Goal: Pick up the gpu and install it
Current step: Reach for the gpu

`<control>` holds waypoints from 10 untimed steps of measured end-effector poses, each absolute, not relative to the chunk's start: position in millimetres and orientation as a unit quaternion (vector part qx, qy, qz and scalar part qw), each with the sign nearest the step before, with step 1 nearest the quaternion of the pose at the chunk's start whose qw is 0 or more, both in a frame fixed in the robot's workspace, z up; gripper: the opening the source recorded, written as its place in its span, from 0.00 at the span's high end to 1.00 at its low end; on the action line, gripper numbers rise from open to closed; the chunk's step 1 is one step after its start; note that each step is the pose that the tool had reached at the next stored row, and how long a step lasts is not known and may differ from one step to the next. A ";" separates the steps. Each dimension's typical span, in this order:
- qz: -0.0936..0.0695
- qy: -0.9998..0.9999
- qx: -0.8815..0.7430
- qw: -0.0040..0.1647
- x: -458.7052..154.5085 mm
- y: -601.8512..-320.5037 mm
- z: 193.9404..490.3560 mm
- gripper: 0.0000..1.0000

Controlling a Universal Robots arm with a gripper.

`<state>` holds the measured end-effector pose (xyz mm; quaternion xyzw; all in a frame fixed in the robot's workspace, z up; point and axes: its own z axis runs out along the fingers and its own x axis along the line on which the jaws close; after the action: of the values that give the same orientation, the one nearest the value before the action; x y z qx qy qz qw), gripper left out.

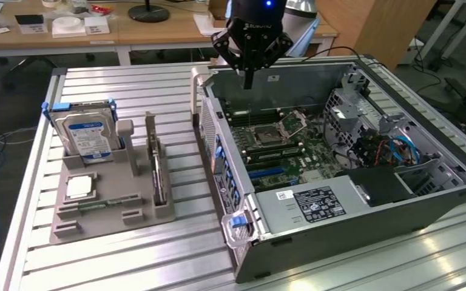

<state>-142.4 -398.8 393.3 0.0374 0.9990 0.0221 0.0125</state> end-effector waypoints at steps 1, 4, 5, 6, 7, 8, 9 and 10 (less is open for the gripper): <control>0.022 0.999 0.037 0.012 -143.5 -398.8 393.3 0.89; 0.022 0.999 0.037 0.012 -146.8 -398.8 393.3 0.89; 0.022 0.999 0.037 0.012 -147.9 -398.9 393.3 0.89; 0.022 0.999 0.037 0.013 -149.1 -398.9 393.3 0.89; 0.022 0.999 0.037 0.013 -150.3 -398.8 393.3 0.89; 0.022 0.999 0.037 0.013 -151.4 -398.9 393.3 0.89; 0.022 0.999 0.037 0.012 -152.6 -398.9 393.3 0.89; 0.022 0.999 0.037 0.012 -153.7 -398.9 393.3 0.89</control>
<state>-153.7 -398.9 393.3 0.0374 0.9990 0.0221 0.0125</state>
